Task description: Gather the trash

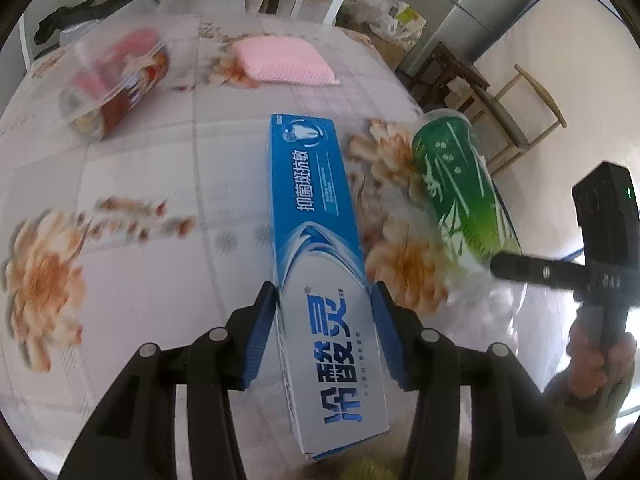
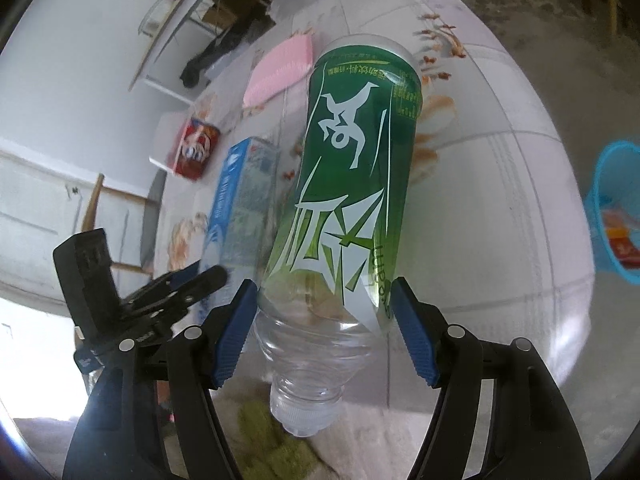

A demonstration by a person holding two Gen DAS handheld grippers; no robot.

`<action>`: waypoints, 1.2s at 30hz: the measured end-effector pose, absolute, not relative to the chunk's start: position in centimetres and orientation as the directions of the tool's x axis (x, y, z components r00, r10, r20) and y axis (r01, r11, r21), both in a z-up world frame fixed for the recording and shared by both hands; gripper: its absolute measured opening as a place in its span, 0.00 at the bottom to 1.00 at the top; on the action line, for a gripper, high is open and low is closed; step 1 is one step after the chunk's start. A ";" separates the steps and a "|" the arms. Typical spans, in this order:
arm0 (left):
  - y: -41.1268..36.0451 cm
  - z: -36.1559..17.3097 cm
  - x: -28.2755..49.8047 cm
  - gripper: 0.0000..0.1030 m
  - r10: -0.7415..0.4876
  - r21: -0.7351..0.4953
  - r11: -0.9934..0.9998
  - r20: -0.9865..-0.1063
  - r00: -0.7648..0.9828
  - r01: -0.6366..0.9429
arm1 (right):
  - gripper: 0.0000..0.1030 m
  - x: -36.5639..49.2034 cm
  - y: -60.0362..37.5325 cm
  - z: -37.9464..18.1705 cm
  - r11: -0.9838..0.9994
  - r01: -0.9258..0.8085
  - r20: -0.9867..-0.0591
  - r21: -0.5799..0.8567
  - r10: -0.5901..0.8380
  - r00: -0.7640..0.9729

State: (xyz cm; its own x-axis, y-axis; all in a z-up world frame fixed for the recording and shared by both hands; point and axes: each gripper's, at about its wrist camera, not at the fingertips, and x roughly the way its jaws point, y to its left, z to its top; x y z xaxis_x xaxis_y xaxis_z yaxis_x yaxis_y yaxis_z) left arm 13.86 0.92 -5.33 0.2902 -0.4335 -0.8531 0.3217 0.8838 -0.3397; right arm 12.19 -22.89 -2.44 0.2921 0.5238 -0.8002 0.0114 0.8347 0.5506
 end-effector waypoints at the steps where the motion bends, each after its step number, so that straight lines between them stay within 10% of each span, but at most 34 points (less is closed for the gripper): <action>1: 1.2 -5.3 13.5 0.47 -0.432 -0.339 0.884 -0.855 0.287 0.322 | 0.63 12.0 -22.8 -2.3 0.843 0.008 -0.807 0.538 0.512 0.296; 12: 1.0 -5.1 13.8 0.58 -0.373 -0.267 0.909 -0.863 0.342 0.319 | 0.74 12.5 -21.2 -2.3 0.897 0.043 -0.853 0.439 0.401 0.334; 36: -0.5 -6.4 14.4 0.49 -0.254 -0.126 0.939 -0.882 0.397 0.320 | 0.76 12.6 -18.8 -3.2 0.931 0.077 -0.878 0.357 0.307 0.367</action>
State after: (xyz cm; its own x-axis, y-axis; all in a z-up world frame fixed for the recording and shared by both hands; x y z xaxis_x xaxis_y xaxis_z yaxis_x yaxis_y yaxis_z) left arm 14.42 -0.52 -6.43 0.3970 -0.2537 -0.8821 0.3198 0.9391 -0.1262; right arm 12.64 -18.78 -3.18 0.3672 0.3066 -0.8782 0.0775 0.9308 0.3573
